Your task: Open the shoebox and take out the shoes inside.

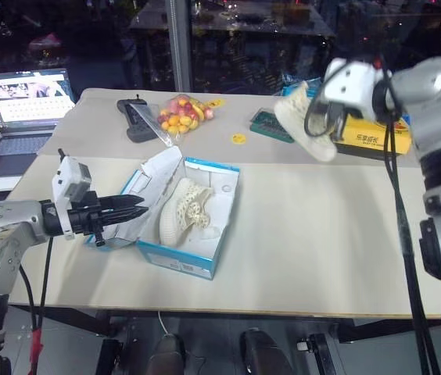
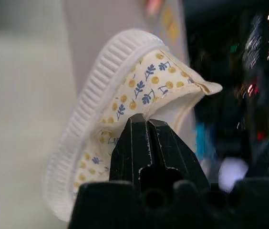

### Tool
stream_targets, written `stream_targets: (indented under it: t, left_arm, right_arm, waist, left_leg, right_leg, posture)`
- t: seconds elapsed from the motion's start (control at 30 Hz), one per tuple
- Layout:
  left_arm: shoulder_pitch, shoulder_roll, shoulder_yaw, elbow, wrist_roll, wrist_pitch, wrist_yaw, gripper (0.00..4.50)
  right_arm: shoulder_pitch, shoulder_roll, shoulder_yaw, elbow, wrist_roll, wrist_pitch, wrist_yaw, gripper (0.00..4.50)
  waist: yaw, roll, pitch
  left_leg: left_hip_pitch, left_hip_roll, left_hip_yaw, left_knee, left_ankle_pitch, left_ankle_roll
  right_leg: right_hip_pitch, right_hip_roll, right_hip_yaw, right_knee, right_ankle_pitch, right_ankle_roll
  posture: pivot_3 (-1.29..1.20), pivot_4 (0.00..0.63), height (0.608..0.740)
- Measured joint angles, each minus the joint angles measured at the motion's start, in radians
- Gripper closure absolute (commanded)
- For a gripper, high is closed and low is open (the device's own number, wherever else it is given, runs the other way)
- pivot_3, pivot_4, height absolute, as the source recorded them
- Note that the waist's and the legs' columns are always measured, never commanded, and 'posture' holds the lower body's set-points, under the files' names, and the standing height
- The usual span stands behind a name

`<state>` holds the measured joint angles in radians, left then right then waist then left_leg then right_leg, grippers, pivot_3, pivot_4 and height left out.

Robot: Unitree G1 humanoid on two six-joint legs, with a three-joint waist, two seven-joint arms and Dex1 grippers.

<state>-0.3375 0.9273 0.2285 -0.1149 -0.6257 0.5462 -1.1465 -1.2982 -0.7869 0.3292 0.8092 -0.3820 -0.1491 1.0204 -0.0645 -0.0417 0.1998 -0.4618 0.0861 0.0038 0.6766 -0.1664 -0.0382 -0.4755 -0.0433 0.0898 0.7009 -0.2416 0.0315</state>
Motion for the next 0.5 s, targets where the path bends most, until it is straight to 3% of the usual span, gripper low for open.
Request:
stream_targets:
  t: [0.17, 0.43, 0.5]
  left_arm:
    - [-0.004, -0.005, -0.009, 0.000, 0.000, 0.000, 0.000, 3.29]
    - [-0.004, -0.006, -0.009, -0.001, 0.000, 0.000, 0.001, 3.29]
    - [-0.004, -0.006, -0.009, -0.001, 0.000, 0.000, 0.001, 3.29]
  right_arm:
    - [0.178, 0.008, 0.064, -0.012, -0.114, -0.023, -0.128, 4.48]
    - [0.303, 0.042, 0.048, -0.156, -0.122, 0.060, -0.147, 4.48]
    - [0.316, 0.054, 0.038, -0.189, -0.110, 0.094, -0.143, 3.88]
  waist:
    - [-0.009, 0.000, 0.002]
    - [-0.010, 0.001, 0.002]
    - [-0.012, 0.001, 0.002]
  left_leg:
    - [0.000, -0.001, 0.000, 0.000, 0.000, 0.000]
    - [0.000, -0.001, 0.000, 0.002, 0.000, 0.001]
    - [0.001, -0.001, 0.000, 0.002, 0.000, 0.001]
  right_leg:
    - [0.000, 0.000, 0.001, 0.000, 0.002, 0.005]
    - [0.002, 0.000, 0.002, 0.000, 0.003, 0.006]
    - [0.002, 0.000, 0.002, 0.000, 0.003, 0.006]
  posture:
    - [0.00, 0.150, 0.673]
    - [0.00, 0.150, 0.673]
    - [0.00, 0.150, 0.673]
